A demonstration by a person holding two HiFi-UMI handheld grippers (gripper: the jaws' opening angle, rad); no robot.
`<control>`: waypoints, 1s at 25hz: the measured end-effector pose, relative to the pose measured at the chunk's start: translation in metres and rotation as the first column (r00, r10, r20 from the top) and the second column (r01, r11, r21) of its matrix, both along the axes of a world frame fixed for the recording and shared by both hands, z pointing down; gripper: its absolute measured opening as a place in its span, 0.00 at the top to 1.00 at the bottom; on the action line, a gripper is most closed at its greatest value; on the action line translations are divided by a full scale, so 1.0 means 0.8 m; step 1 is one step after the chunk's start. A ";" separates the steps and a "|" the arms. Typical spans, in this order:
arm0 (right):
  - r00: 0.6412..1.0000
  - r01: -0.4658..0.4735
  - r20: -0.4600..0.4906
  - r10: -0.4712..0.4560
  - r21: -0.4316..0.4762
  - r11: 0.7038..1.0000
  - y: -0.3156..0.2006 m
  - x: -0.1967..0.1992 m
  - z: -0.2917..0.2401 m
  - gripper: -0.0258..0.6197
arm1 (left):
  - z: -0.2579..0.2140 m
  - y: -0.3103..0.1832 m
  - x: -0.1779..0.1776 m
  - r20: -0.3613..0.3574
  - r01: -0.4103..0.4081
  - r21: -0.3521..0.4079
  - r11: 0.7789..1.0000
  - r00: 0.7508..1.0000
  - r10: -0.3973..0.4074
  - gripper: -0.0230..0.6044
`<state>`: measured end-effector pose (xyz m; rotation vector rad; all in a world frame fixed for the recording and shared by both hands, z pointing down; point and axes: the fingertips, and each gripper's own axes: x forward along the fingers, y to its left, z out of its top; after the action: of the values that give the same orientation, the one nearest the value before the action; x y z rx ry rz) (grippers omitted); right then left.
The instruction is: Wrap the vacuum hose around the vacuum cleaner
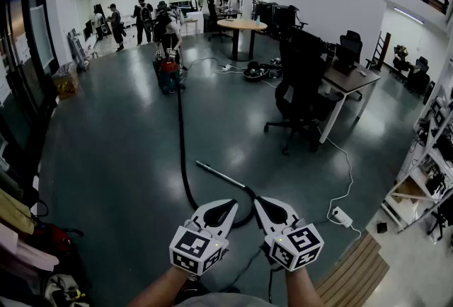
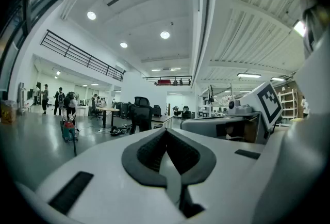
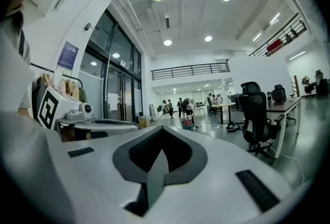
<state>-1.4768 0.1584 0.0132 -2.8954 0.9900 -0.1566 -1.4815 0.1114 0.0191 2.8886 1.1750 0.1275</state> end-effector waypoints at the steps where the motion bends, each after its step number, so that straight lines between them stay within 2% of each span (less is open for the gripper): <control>1: 1.000 -0.001 0.000 0.001 0.007 1.000 0.001 0.001 0.000 0.95 | 0.001 0.001 0.001 0.000 0.000 0.001 1.000 1.000 0.000 0.95; 25: 0.999 0.032 0.000 -0.032 0.037 0.999 0.028 0.018 0.010 0.95 | 0.011 0.025 0.018 -0.001 0.035 0.030 0.999 0.999 -0.035 0.95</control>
<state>-1.4621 0.1809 0.0209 -2.8473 1.0290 -0.1394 -1.4675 0.1313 0.0280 2.9331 1.1319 0.1447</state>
